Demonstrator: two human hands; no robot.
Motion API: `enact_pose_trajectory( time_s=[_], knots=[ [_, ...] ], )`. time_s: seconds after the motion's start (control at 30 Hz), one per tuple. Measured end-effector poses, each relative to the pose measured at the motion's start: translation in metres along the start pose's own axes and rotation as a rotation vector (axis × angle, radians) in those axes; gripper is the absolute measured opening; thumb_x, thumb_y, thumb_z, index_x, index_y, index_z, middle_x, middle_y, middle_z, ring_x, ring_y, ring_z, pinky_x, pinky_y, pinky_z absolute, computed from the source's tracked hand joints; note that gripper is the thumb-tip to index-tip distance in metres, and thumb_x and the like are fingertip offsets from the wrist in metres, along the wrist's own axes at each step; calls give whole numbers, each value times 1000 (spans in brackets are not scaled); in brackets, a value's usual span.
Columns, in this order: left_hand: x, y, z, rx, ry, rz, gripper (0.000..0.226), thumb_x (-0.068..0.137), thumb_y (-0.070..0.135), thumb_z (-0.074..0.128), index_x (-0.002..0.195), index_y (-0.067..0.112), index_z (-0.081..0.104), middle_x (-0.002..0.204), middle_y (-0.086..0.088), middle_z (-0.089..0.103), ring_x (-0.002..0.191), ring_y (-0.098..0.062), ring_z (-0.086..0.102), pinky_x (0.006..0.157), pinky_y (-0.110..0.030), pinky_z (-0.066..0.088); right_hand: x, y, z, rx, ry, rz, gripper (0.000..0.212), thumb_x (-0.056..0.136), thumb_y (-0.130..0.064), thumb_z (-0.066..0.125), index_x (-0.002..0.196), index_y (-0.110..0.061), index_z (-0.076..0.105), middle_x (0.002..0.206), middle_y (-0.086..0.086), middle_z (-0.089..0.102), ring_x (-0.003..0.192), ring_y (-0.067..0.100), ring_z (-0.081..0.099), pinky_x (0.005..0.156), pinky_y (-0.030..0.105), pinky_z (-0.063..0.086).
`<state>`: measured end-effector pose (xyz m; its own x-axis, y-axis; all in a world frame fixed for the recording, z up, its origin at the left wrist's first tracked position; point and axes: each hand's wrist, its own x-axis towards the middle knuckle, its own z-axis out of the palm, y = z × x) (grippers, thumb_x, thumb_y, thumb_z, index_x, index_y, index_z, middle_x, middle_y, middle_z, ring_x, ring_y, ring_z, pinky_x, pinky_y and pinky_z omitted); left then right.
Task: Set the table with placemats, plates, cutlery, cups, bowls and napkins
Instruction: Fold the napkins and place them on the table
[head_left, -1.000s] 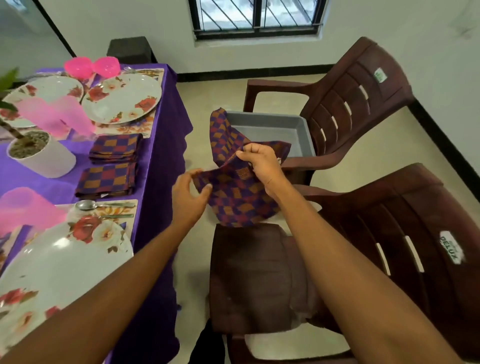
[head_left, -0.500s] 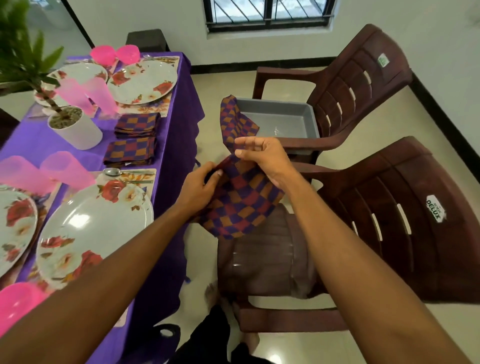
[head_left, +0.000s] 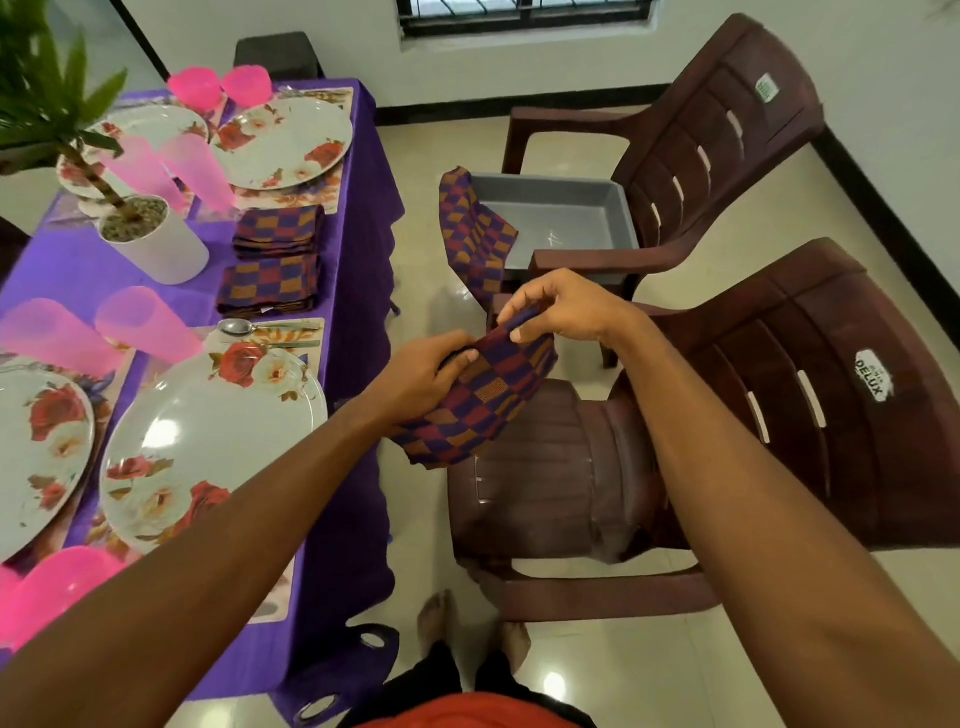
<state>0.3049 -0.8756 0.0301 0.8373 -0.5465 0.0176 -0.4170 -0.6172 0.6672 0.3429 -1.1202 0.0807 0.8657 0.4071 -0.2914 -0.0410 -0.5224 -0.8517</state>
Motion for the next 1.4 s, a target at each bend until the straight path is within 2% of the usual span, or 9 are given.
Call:
enact_pose_trajectory(
  time_s=[0.13, 0.27, 0.43, 0.57, 0.8, 0.93, 1.1, 1.27, 1.4],
  knots=[
    [8, 3, -5, 40, -46, 19, 22, 105, 29, 43, 109, 16, 60, 88, 10, 61, 77, -4, 56, 67, -20, 41, 2, -12, 11, -207, 10, 6, 11, 80, -20, 83, 87, -27, 80, 89, -5, 76, 89, 13, 71, 80, 29, 57],
    [11, 0, -14, 10, -67, 16, 15, 106, 31, 43, 105, 23, 56, 86, 10, 60, 78, -7, 59, 67, -21, 45, -3, -21, 7, -180, 69, 15, 9, 78, -24, 86, 85, -24, 81, 79, -9, 76, 84, 12, 72, 79, 27, 59],
    [-3, -32, -22, 29, -145, -95, 22, 103, 30, 50, 106, 13, 64, 95, -2, 70, 86, -17, 66, 79, -41, 57, -25, -7, -25, -15, 188, 107, 9, 76, -22, 87, 82, -22, 80, 78, -4, 77, 78, 11, 73, 75, 25, 58],
    [-19, -55, -31, -223, -117, -263, 19, 102, 27, 52, 99, 19, 69, 87, 4, 71, 81, -7, 68, 77, -33, 55, -50, 30, -36, 135, 431, 184, 12, 77, -21, 86, 81, -14, 77, 75, 2, 77, 69, 12, 73, 66, 25, 57],
    [-11, -45, -25, -653, -102, -485, 26, 107, 30, 41, 119, 17, 60, 110, -4, 69, 105, -17, 64, 90, -36, 52, -57, 68, 3, 185, 747, 197, 11, 83, -30, 83, 82, -22, 75, 78, -5, 76, 73, 13, 75, 63, 28, 59],
    [-3, -46, -21, -789, 25, -544, 27, 107, 30, 40, 122, 16, 58, 113, -4, 69, 108, -16, 65, 92, -35, 52, -67, 87, 25, 286, 763, 191, 14, 83, -26, 82, 90, -16, 76, 82, 0, 77, 77, 17, 75, 65, 30, 60],
    [3, -55, -24, -751, 161, -585, 24, 107, 28, 41, 105, 20, 63, 97, 0, 71, 96, -18, 67, 81, -33, 54, -88, 99, 53, 625, 570, 261, 21, 74, -8, 82, 93, -4, 74, 86, 10, 78, 78, 20, 75, 70, 31, 60],
    [-6, -47, -2, -494, 256, -599, 31, 106, 30, 43, 110, 10, 66, 96, -2, 70, 85, -11, 65, 74, -23, 51, -70, 94, 93, 491, 1090, 373, 17, 77, -20, 85, 66, -21, 72, 68, 1, 73, 64, 14, 69, 66, 40, 61],
    [-13, -12, 35, -421, 280, -583, 27, 105, 29, 46, 92, 19, 67, 80, 5, 68, 73, -6, 64, 61, -13, 47, -46, 57, 143, 337, 1144, 324, 15, 84, -30, 80, 93, -18, 80, 80, -4, 74, 75, 11, 71, 71, 33, 61]
  ],
)
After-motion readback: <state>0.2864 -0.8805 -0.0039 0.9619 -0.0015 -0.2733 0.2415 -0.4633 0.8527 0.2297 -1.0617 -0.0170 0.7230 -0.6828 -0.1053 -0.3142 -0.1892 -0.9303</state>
